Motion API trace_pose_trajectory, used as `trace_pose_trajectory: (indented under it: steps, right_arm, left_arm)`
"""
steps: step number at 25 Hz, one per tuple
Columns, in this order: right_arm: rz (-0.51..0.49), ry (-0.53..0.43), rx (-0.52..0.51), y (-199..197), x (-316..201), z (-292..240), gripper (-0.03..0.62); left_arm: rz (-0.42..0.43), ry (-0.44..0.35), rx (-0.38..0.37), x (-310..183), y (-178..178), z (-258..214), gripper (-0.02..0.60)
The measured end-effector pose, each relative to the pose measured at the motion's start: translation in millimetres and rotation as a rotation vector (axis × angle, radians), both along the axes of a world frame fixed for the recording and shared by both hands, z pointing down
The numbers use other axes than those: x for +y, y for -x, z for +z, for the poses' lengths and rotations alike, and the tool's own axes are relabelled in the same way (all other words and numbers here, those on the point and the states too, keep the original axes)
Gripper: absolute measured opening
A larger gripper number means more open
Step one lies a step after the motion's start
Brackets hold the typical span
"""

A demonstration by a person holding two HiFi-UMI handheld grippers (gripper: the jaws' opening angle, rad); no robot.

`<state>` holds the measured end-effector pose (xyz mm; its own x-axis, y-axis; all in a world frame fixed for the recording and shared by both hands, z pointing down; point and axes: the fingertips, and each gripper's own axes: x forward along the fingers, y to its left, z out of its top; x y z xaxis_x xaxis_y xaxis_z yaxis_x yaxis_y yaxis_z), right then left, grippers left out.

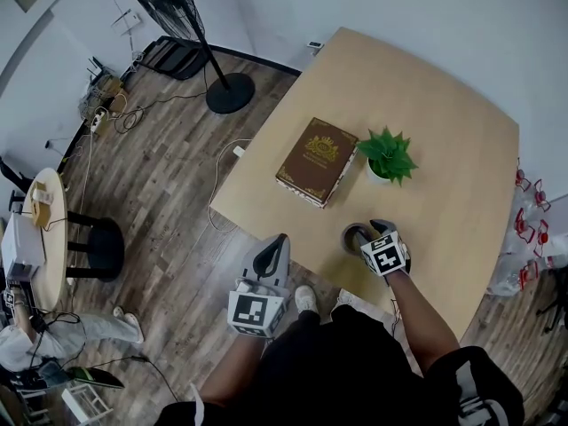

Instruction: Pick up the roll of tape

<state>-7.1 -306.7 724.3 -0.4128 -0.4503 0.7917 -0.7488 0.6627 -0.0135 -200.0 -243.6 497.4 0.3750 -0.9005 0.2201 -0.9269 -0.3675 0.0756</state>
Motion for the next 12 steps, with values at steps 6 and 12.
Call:
trace_pose_trajectory:
  steps: [6, 12]
  right_arm:
    - [-0.010, 0.028, 0.014, -0.4, 2.2, 10.8, 0.158]
    - [-0.019, 0.019, 0.014, -1.7, 2.7, 11.3, 0.093]
  left_arm:
    - [-0.014, 0.008, -0.009, 0.5, 2.1, -0.2, 0.000]
    - [-0.020, 0.010, -0.013, 3.0, 0.9, -0.9, 0.000]
